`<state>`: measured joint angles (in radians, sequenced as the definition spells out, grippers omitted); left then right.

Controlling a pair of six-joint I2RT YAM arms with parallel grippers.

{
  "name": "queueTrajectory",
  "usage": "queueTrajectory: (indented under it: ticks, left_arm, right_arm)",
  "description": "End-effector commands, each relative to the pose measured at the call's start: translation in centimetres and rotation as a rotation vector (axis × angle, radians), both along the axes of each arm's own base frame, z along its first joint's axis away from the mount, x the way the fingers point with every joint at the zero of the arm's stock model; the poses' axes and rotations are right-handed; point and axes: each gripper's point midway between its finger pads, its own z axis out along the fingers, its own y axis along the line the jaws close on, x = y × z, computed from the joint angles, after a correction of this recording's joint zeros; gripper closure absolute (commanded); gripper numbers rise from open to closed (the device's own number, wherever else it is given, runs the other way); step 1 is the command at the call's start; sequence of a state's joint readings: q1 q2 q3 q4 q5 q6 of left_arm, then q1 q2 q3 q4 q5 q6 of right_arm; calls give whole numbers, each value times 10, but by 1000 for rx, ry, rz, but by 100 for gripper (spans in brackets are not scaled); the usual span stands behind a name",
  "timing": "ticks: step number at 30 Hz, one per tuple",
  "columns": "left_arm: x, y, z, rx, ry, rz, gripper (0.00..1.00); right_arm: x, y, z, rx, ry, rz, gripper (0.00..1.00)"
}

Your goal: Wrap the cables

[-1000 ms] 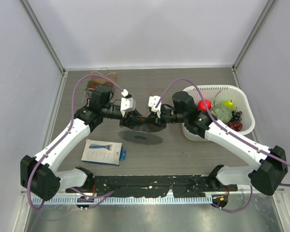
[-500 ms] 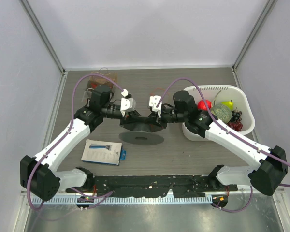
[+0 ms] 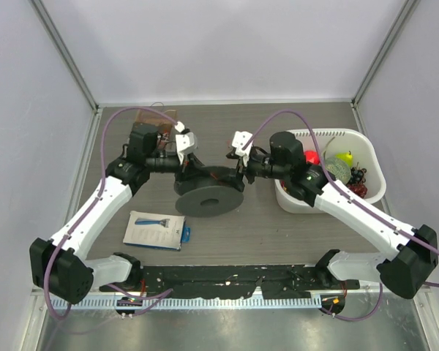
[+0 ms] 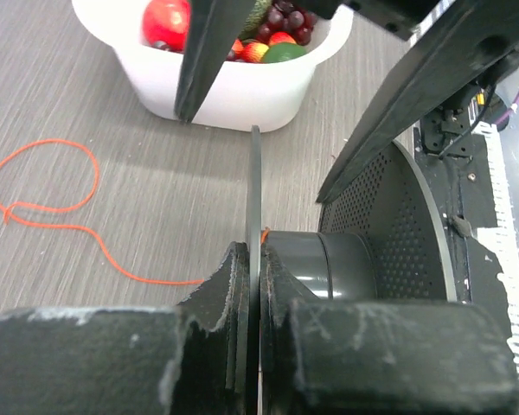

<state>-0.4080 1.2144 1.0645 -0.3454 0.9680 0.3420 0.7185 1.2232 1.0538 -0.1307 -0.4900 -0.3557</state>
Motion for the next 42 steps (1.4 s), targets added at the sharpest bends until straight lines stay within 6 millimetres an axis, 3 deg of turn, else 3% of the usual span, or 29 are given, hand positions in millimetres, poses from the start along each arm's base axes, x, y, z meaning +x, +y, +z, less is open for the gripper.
queueTrajectory:
  ticks: [1,5,10,14,17,18,19,23,28,34,42]
  left_arm:
    - [15,11,63,-107,-48,91,100]
    - [36,26,92,-144,2,232,100]
    - [49,41,141,-174,-21,327,100]
    - [52,51,197,-250,-80,400,100]
    - [52,55,237,-333,-100,439,100]
    - [53,56,248,-360,-98,449,100]
    - [51,56,261,-392,-97,454,100]
    - [46,54,298,-506,-48,452,100]
    - [38,53,329,-590,30,444,100]
    - [25,56,352,-662,30,432,100]
    - [17,61,365,-707,27,447,100]
  right_arm:
    - [4,-4,78,147,-129,-53,23]
    - [21,-20,102,188,-175,-153,21]
    - [50,-50,113,258,-129,-309,18]
    - [72,-72,123,320,-87,-389,15]
    - [70,-76,117,327,-85,-386,15]
    - [68,-74,104,316,-68,-375,14]
    - [64,-74,109,337,-99,-356,15]
    - [47,-64,86,328,-162,-233,16]
    - [53,-55,70,337,-163,-208,17]
    - [64,-29,38,320,-127,-161,18]
    - [66,-1,-14,255,-137,-101,19]
